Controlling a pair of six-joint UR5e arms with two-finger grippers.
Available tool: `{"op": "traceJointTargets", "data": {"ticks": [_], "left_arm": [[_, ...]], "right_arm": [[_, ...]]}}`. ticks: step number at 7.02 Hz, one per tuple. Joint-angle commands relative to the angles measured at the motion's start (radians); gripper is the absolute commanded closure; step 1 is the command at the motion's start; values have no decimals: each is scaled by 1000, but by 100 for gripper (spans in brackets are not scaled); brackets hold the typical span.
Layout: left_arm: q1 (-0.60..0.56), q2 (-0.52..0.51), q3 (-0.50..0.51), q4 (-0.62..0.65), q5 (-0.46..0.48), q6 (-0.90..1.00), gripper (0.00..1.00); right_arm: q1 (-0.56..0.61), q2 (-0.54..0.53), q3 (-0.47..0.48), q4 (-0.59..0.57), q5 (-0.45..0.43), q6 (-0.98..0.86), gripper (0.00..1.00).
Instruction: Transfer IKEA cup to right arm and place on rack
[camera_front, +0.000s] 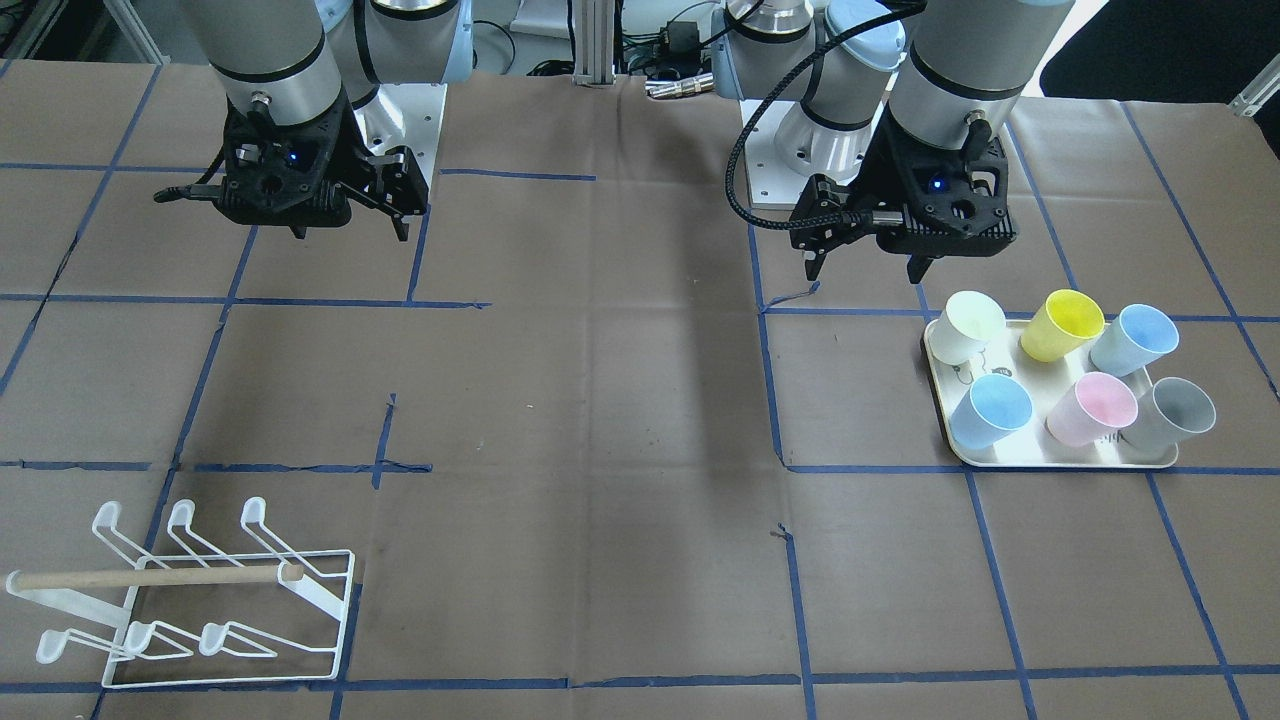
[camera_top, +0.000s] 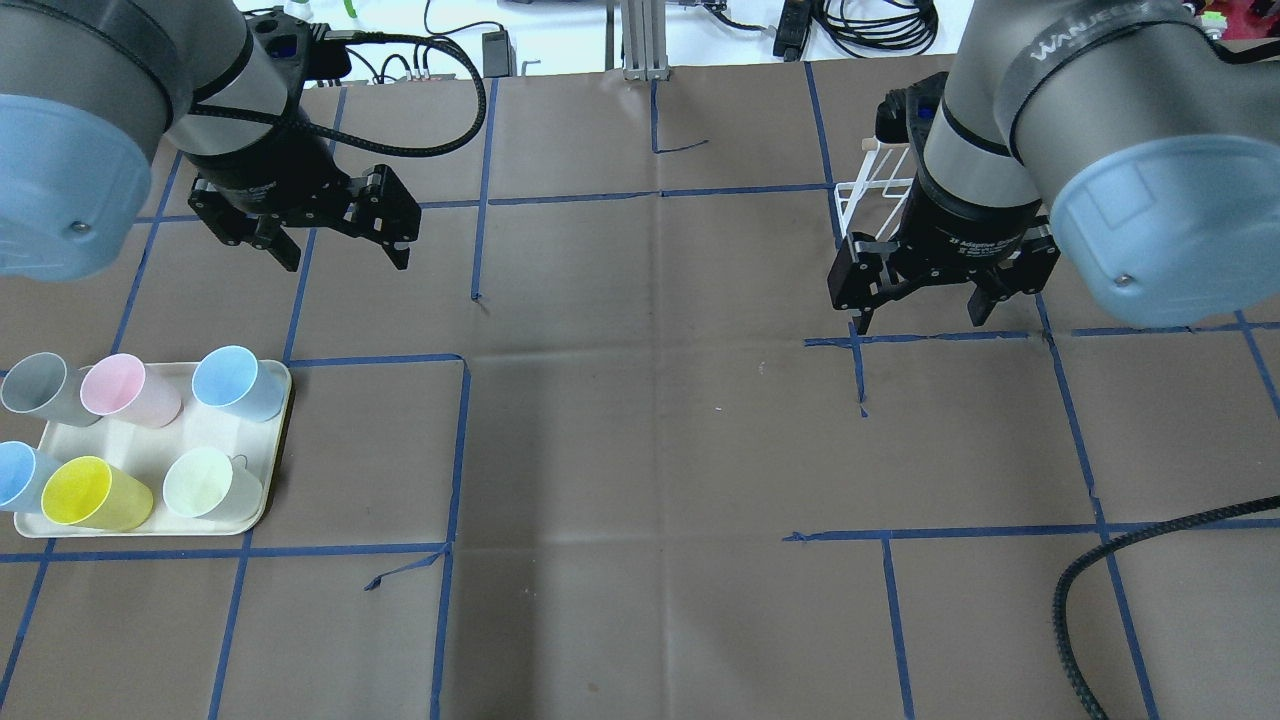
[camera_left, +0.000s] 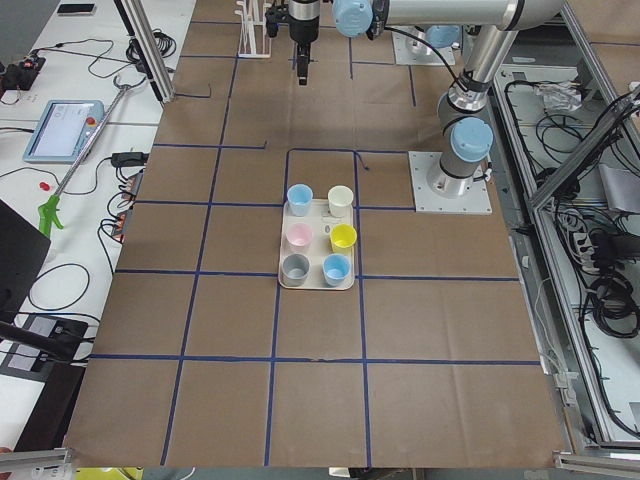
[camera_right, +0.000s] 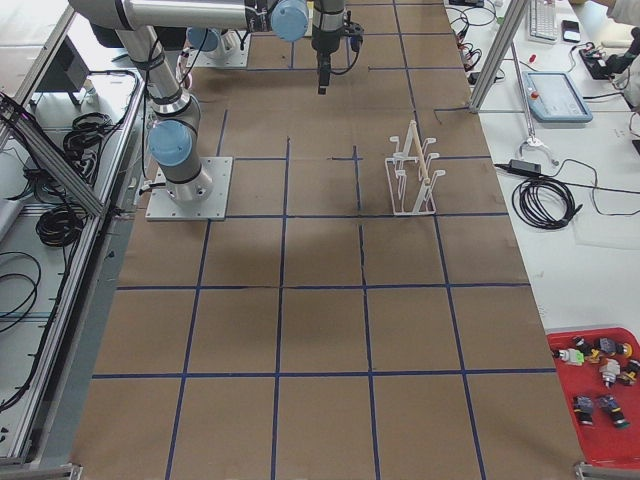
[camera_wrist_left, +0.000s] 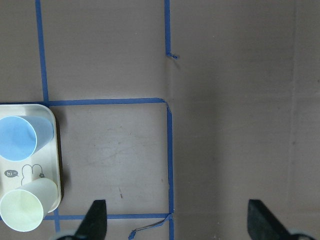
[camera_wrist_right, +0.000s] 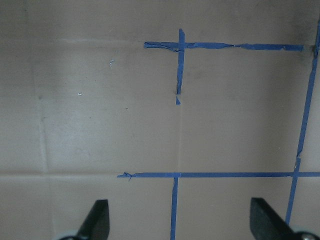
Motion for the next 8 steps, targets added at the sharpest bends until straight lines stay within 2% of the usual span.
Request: {"op": "traceJointTargets", "data": {"ticks": [1,8], "left_arm": [[0,5,-2,0,2,0,0],[8,-5,-3,6,2,18,0]], "right_arm": [[0,-5,1,-4,3,0,0],[-2,-20,2,-1,5,0,0]]}}
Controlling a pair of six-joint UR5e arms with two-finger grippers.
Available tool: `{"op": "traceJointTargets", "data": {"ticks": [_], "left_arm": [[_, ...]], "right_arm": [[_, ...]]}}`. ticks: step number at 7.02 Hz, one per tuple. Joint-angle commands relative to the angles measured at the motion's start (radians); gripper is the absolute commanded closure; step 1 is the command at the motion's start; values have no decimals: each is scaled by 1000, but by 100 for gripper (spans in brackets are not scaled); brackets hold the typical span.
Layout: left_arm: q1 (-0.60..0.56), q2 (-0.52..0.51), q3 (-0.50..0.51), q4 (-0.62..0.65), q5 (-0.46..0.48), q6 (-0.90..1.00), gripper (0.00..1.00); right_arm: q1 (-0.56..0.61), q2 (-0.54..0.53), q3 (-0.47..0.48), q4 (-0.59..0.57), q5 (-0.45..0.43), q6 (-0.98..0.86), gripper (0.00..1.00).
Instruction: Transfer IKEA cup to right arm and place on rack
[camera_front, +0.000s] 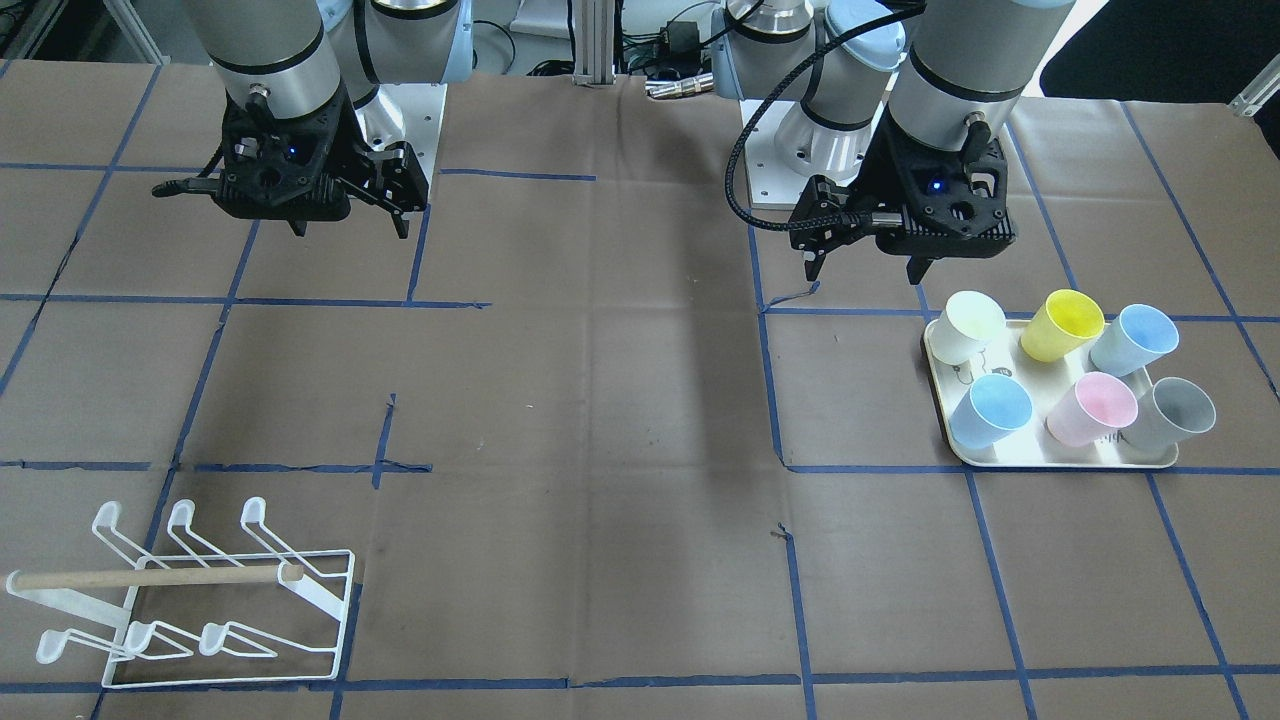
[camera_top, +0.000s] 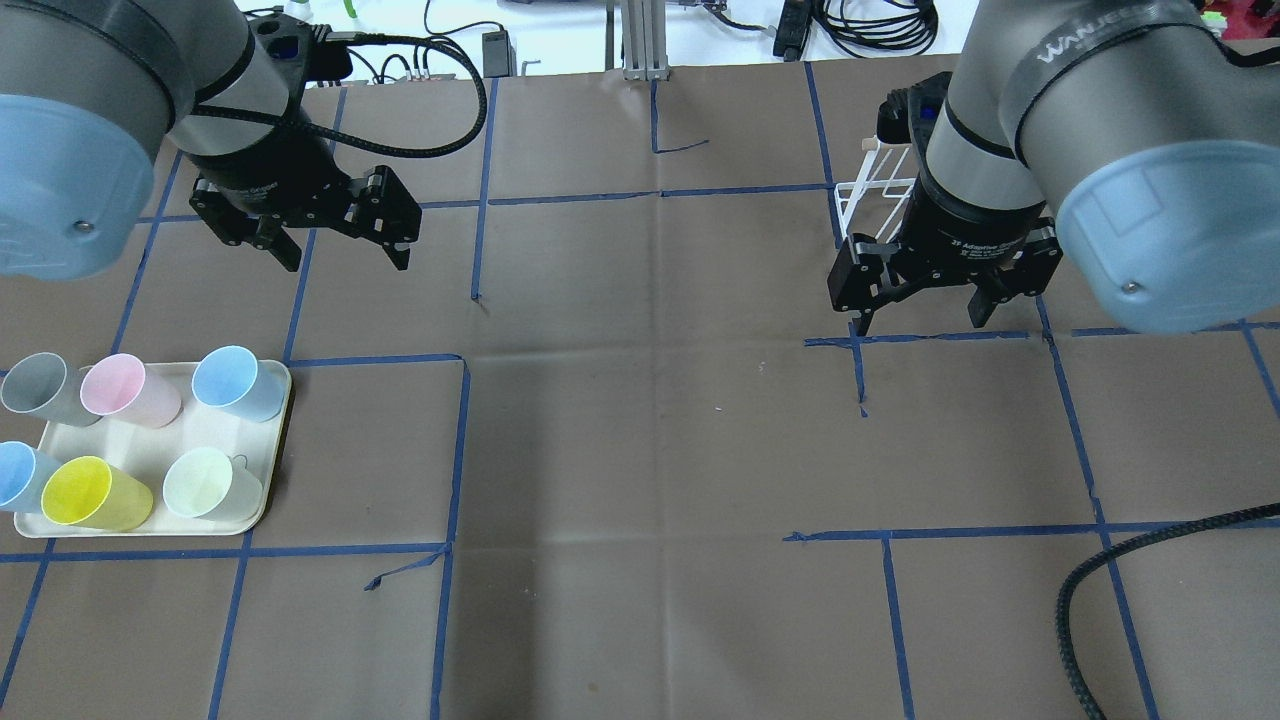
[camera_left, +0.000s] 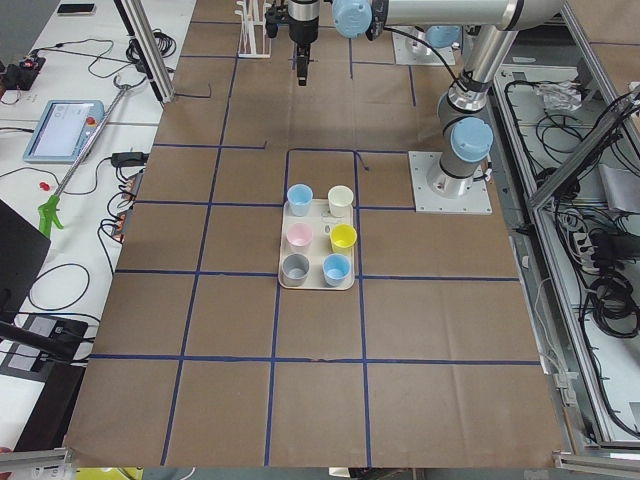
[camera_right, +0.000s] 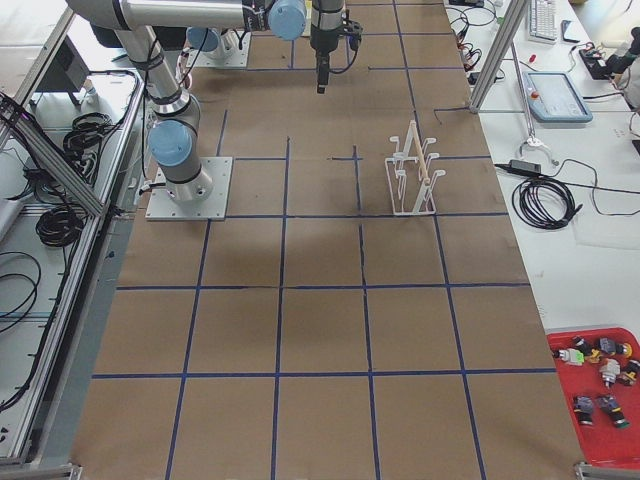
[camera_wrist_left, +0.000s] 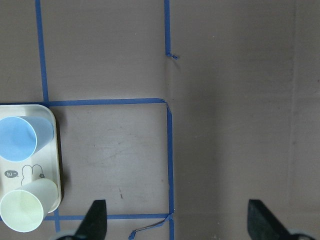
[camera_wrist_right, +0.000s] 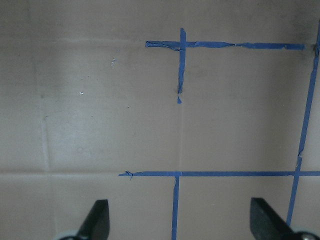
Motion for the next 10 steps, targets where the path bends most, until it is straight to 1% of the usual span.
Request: {"op": "traceJointTargets", "data": {"ticks": [1,2,3,5,7,8,9,10], "left_arm": [[10,-1,-3,6,5,10,0],[35,-3,-5,8,5,30,0],[96,-4,-5,8,1,103,0],[228,2,-61,13,5,255,0],[345,-16,-72,43,8,341,0],[358,-33,-74,84,10,410,0],[362,-52,-77,94,8,412,1],[369,-55,-107,121,7,415,1]], "right_arm": [[-1,-15,-3,-2,1,-1,0],[-1,-15,-2,-1,3,-1,0],[-1,-17,0,7,6,-1,0],[1,-32,8,12,4,-1,0],[1,-32,8,10,6,-1,0],[1,-31,8,10,6,-1,0],[2,-31,9,9,9,0,0],[1,-29,9,10,41,0,0]]}}
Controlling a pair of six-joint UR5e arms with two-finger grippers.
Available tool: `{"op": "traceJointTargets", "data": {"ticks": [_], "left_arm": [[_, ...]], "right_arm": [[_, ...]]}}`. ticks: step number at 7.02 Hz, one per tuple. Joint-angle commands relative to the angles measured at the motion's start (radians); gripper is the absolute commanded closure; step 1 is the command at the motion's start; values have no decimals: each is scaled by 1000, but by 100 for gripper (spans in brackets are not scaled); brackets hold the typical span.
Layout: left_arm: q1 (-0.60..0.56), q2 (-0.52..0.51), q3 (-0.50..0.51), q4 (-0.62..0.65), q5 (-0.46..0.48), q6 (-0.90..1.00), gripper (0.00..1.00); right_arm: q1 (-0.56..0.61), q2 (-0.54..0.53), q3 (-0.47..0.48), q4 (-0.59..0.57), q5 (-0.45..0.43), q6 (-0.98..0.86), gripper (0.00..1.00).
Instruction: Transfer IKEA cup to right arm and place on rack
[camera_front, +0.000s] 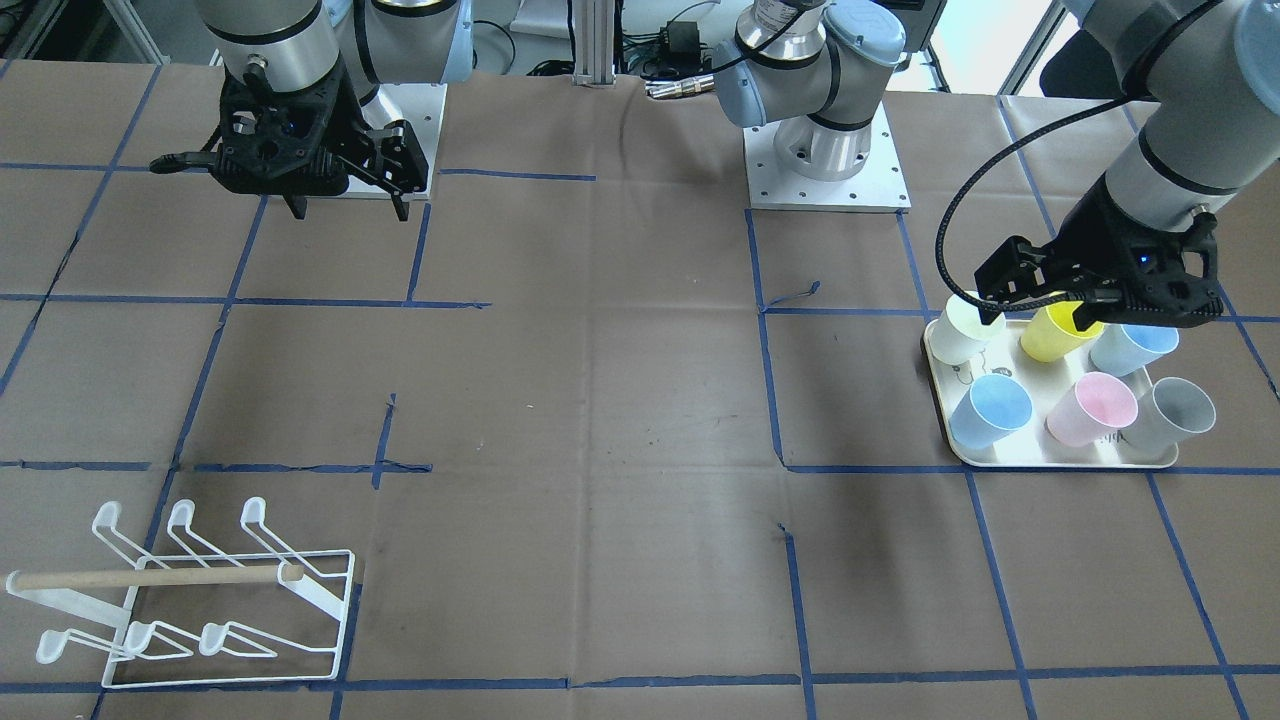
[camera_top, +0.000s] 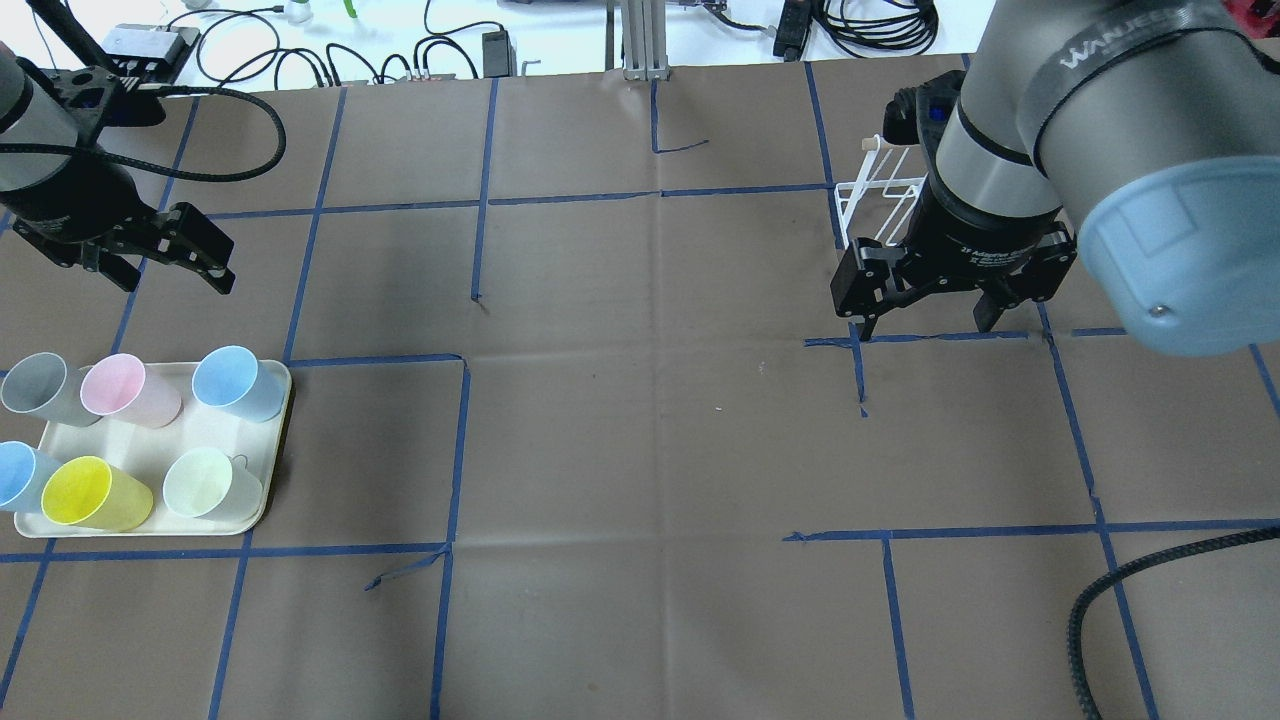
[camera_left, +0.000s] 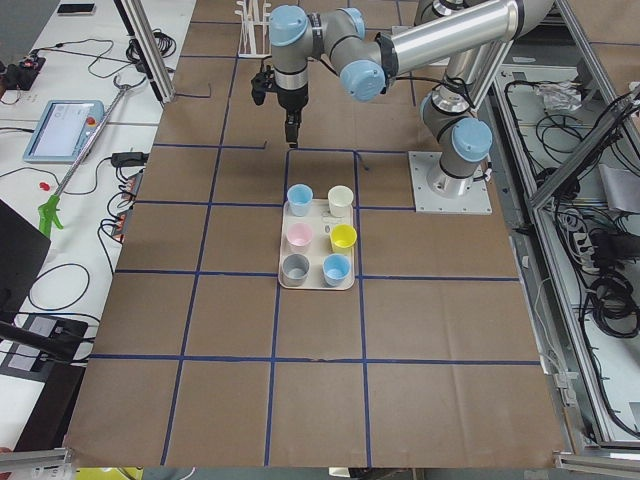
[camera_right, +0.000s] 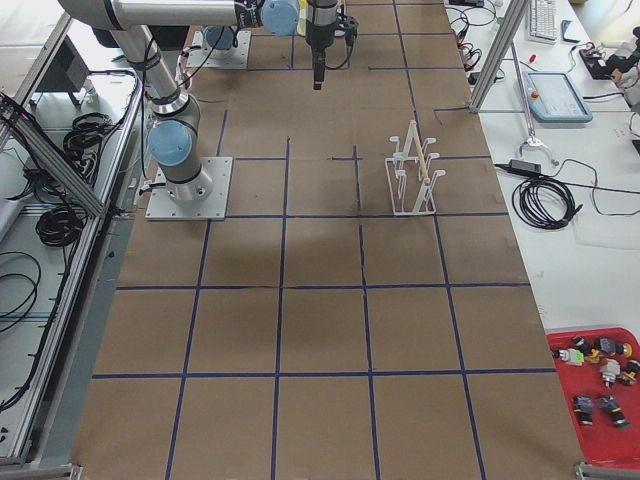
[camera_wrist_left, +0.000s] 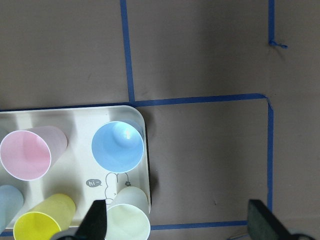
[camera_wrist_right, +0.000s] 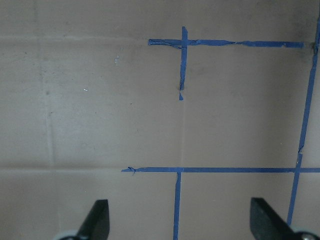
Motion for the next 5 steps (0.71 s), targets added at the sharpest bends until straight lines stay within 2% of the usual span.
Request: {"op": "traceJointTargets", "data": {"ticks": [1,3,5], "left_arm": [[37,-13,-99,130,-5,21,1],[57,-28,-222,289,-6,23,1],[56,-94,-236,332,-8,16,1]], "right_arm": [[1,1,1,-1,27,0,0],[-1,3,2,-1,27,0,0],[1,3,5,1,27,0,0]]}}
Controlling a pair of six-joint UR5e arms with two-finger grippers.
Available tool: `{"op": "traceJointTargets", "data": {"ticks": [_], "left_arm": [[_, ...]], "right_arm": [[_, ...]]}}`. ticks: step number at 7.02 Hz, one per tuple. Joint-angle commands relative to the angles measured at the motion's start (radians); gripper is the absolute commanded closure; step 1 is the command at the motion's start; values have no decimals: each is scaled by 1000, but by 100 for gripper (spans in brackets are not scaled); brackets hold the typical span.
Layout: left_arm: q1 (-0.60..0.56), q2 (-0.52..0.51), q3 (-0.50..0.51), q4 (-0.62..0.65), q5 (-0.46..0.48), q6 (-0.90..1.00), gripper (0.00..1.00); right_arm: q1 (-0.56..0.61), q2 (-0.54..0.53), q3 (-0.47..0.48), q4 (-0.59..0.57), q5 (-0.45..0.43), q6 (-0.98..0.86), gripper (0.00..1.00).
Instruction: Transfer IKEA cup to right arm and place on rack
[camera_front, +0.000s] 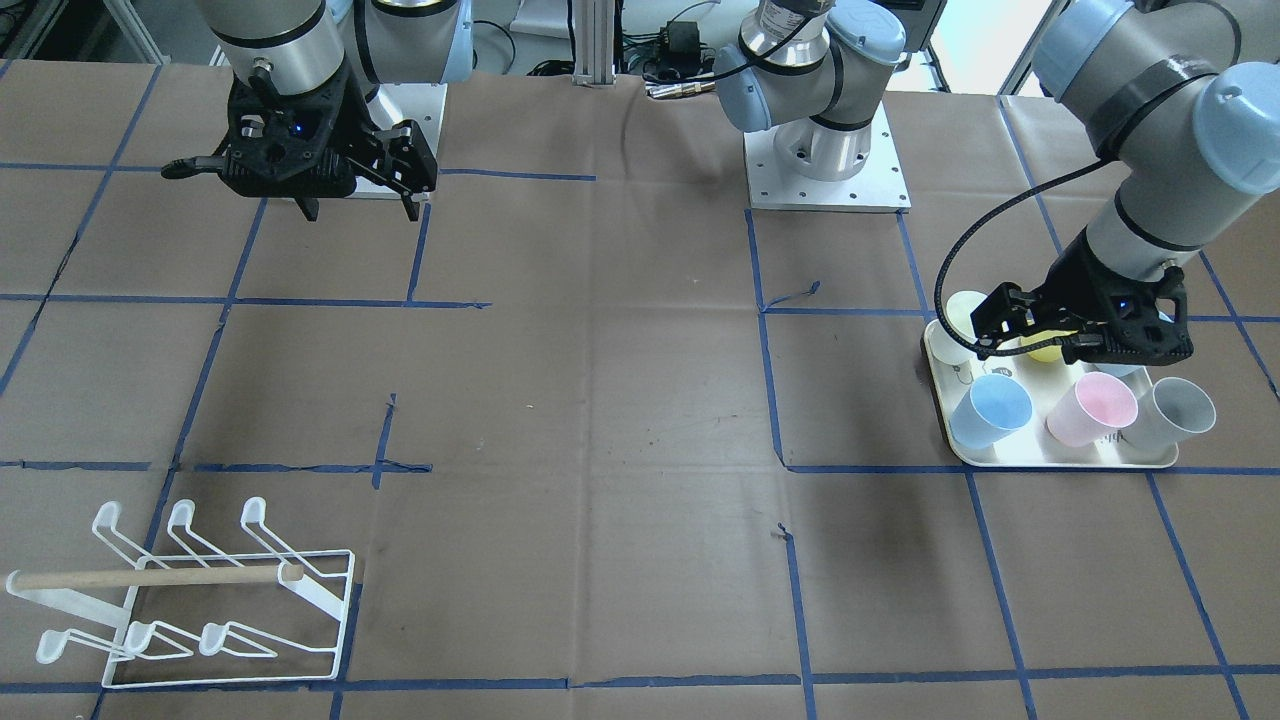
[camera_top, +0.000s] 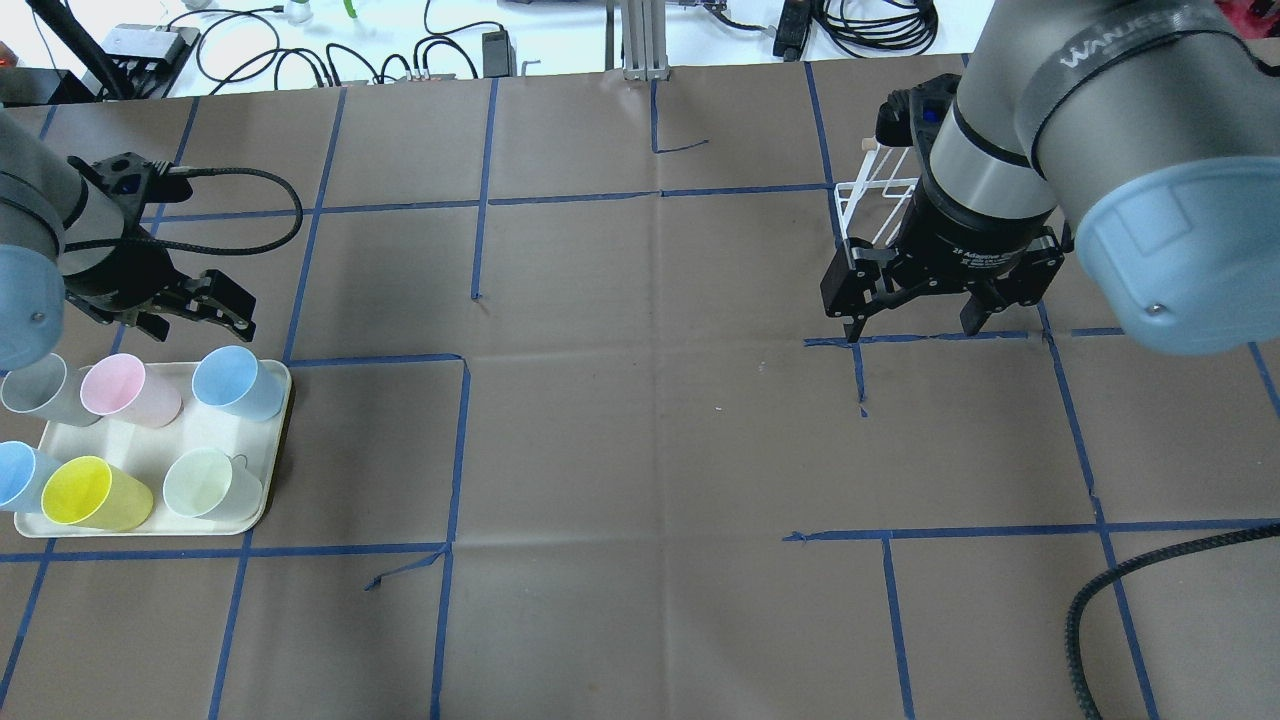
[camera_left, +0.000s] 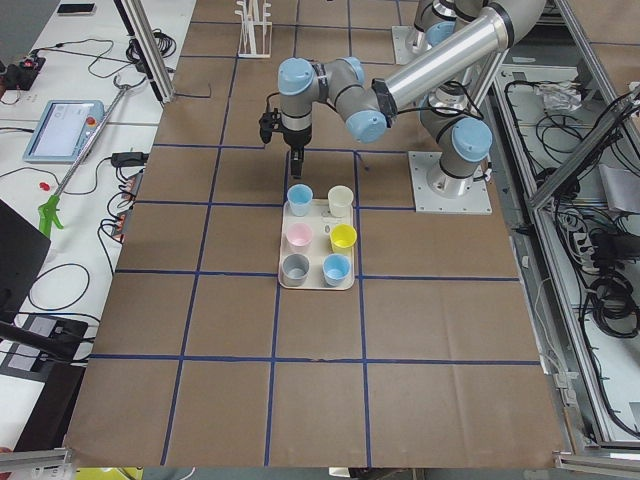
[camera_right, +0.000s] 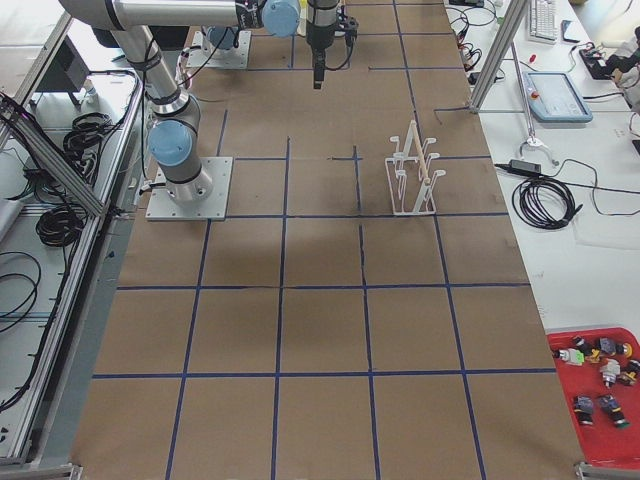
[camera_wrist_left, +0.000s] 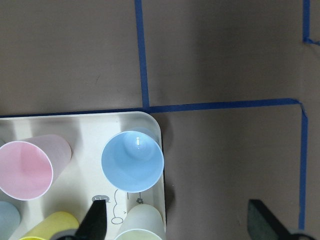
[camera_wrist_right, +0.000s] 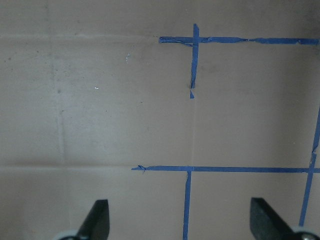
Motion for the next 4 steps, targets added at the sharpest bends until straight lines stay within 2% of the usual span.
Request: {"op": "traceJointTargets", "data": {"ticks": [1,4], "left_arm": [[0,-65,-30,61,-2,-3,1],[0,-85,-106,184,1,-3,1]], "right_arm": [[1,0,2,1,0,0,0],[1,3,2,1,0,0,0]]}}
